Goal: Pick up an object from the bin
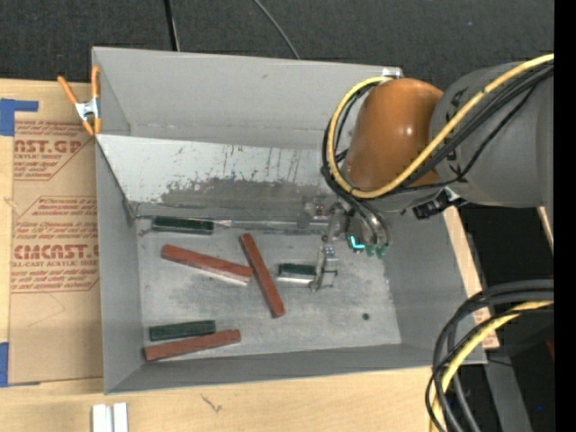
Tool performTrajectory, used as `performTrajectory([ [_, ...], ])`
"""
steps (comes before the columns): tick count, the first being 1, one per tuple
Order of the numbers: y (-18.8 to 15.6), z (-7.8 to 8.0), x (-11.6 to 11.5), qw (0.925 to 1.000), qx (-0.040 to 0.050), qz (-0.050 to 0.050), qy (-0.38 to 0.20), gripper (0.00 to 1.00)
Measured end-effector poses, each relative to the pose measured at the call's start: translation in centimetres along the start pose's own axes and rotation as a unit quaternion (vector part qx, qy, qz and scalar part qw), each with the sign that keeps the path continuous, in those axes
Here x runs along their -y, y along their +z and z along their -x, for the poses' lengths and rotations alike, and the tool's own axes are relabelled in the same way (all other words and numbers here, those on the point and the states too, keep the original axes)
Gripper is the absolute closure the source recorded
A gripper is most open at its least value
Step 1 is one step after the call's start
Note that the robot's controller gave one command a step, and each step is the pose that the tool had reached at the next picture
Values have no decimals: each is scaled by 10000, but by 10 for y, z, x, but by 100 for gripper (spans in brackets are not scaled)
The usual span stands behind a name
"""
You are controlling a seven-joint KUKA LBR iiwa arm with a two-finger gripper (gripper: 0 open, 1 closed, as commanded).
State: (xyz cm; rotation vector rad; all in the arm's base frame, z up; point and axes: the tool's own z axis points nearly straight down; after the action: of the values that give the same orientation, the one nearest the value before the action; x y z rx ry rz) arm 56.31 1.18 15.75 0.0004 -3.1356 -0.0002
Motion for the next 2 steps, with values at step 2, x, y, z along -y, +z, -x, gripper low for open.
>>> performTrajectory([
  [2,42,17,23,9999,82,5,70,0],
])
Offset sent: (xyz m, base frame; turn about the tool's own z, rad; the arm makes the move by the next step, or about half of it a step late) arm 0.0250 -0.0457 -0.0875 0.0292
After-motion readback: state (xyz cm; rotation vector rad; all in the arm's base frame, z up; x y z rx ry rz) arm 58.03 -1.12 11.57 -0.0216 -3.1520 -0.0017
